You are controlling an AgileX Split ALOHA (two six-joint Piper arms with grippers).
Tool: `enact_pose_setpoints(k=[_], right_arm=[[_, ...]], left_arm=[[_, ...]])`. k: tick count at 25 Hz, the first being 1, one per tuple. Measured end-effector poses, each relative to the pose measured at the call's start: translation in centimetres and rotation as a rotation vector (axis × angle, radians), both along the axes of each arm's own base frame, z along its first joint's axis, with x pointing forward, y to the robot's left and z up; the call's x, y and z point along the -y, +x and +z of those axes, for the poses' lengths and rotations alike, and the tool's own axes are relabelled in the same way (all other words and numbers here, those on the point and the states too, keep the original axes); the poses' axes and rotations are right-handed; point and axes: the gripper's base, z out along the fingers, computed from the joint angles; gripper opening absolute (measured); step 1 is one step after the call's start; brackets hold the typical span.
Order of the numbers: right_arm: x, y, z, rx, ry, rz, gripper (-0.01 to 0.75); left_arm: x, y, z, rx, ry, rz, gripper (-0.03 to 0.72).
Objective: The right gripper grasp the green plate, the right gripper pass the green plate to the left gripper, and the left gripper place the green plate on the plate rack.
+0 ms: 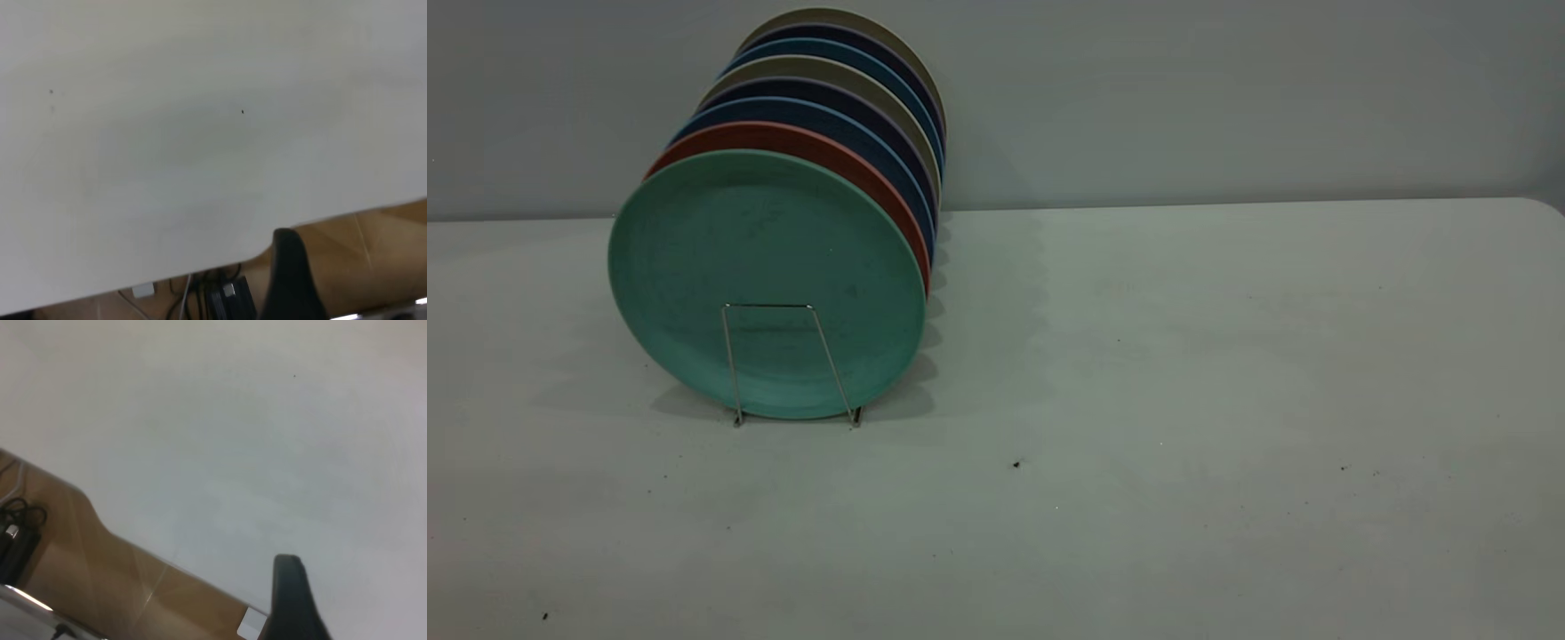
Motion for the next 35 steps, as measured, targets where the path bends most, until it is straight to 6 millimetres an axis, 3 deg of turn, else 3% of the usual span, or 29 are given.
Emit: enact_pose_setpoints(k=[26,35], right_arm=[[0.2,-0.5,0.0,0.033,0.016,-0.009,0.507],[1.0,-2.8,0.1,0.198,0.059,-0.236,0.507]], left_arm=[[0.2,-0.7,-0.5,0.064,-0.026,-0.015,0.539],[0.1,-2.4,-0.5,0.186,-0.028,-0.003,0.539]])
